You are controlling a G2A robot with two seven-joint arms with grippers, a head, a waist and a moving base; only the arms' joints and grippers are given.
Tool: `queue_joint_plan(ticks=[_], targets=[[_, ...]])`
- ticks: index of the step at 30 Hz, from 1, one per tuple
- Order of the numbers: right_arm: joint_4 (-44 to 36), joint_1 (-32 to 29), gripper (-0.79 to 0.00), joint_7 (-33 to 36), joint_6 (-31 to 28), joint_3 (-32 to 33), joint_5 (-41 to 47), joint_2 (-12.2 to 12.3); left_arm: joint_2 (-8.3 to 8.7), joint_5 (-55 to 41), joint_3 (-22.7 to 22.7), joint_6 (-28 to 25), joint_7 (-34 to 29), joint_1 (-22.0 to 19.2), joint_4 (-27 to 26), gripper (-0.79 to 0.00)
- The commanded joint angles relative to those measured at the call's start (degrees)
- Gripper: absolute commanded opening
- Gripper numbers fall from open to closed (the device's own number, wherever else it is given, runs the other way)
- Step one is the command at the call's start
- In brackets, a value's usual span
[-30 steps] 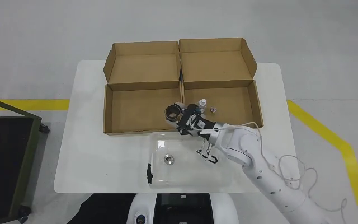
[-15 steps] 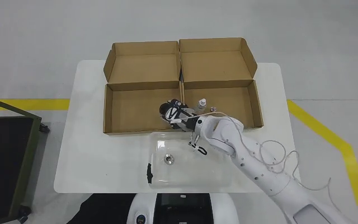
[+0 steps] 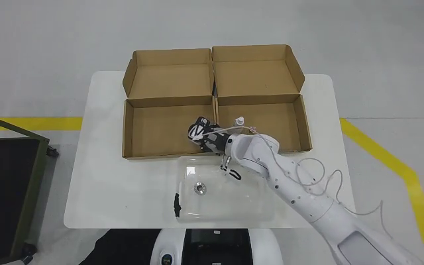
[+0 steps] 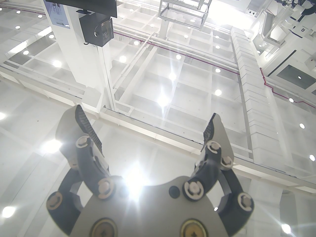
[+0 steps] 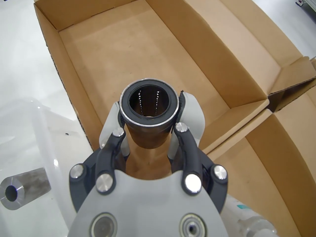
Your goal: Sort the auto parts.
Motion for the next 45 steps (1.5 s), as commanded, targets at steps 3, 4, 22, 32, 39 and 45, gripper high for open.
queue_joint_plan(ticks=[3,4,22,32,39,45], targets=[[1.43,0.41,-0.570,-0.13,-0.20,-0.19,-0.01,-0.55,0.00,0.00,0.00,0.00,0.00,0.00,0.00,0.000],[1.75,0.53,-0.539,-0.10,-0.25,-0.23,-0.05,-0.69,0.00,0.00,0.00,0.00,0.00,0.00,0.00,0.000],[0.16,-0.75,-0.012,-0.40,-2.35,2.06,-1.37,-1.41,0.00,0.00,0.00,0.00,0.00,0.00,0.00,0.000],[-14.03,-6.46,0.000,-0.25,-6.20,6.81,-4.21,0.43,0.00,0.00,0.00,0.00,0.00,0.00,0.00,0.000],[-23.66,-13.22,0.000,1.25,-11.70,9.06,-7.48,2.17,0.00,0.00,0.00,0.00,0.00,0.00,0.00,0.000],[-27.73,-19.25,0.000,1.68,-14.97,8.26,-12.91,3.31,0.00,0.00,0.00,0.00,0.00,0.00,0.00,0.000]])
